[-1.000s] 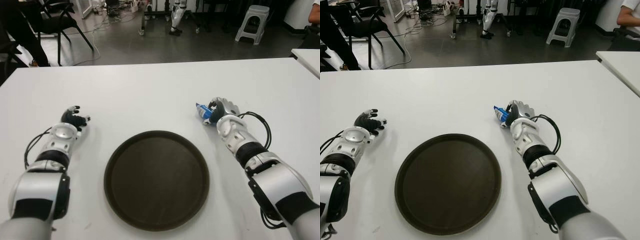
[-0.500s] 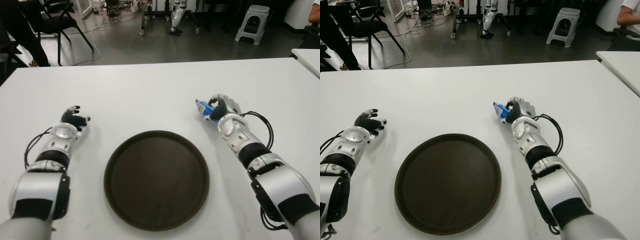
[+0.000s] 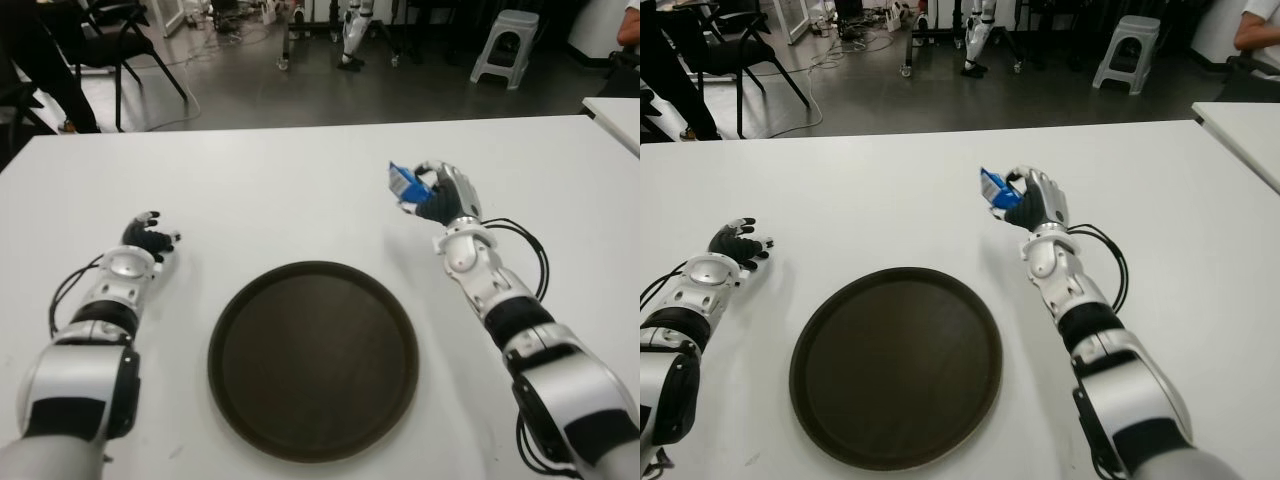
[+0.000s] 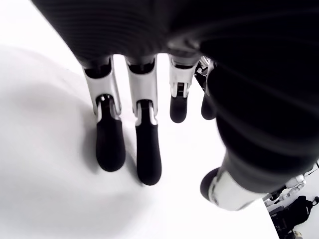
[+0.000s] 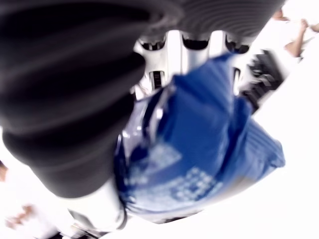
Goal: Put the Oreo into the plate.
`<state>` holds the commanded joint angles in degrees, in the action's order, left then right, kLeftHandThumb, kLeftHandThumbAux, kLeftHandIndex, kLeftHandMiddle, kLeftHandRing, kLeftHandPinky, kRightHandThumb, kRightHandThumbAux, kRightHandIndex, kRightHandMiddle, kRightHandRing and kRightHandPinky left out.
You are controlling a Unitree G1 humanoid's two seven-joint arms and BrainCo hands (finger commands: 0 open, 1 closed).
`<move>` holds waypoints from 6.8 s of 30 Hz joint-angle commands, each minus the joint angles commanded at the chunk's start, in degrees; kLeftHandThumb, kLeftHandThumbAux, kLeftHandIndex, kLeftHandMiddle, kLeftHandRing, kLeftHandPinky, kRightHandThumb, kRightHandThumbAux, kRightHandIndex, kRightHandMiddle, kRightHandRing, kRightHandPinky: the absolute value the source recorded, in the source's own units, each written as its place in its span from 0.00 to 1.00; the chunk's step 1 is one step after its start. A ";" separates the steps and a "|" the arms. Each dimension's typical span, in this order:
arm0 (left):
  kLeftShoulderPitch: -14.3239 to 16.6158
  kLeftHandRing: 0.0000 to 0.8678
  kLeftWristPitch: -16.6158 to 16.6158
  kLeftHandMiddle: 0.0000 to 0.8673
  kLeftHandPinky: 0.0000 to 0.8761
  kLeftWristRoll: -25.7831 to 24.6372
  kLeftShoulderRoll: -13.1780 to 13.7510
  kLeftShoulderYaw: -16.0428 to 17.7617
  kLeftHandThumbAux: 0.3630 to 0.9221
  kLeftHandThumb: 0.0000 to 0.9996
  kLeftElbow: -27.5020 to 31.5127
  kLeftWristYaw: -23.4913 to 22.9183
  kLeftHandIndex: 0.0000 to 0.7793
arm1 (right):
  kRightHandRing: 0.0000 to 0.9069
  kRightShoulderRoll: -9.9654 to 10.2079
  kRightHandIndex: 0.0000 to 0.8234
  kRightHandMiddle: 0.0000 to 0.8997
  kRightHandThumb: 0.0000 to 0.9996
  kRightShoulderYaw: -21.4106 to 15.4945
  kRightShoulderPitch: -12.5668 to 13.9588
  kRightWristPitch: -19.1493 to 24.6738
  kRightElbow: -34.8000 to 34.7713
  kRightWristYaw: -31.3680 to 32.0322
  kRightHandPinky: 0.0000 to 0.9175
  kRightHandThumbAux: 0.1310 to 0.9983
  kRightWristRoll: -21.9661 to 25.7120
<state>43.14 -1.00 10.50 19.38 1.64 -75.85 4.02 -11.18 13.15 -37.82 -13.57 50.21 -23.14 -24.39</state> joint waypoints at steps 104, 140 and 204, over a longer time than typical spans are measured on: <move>0.39 0.18 0.87 0.15 0.21 0.23 -0.09 -0.88 0.75 0.23 0.21 -0.13 0.12 | 0.90 9.11 0.53 0.90 0.69 4.65 13.00 -10.32 -23.11 34.20 0.88 0.69 9.05; 0.46 0.19 0.89 0.16 0.18 1.17 -0.05 -1.78 0.74 0.15 0.05 -0.10 0.12 | 0.87 6.20 0.53 0.86 0.69 14.42 14.31 -7.08 -30.33 46.88 0.85 0.70 6.73; 0.57 0.17 0.95 0.13 0.18 0.50 -0.18 -1.00 0.78 0.20 0.15 -0.90 0.09 | 0.87 4.48 0.53 0.88 0.69 12.86 14.68 -8.84 -28.02 36.25 0.84 0.69 -0.67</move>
<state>43.71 -0.05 11.00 19.19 0.64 -75.70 3.12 -6.70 26.01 -23.14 -22.41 22.19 13.10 -25.06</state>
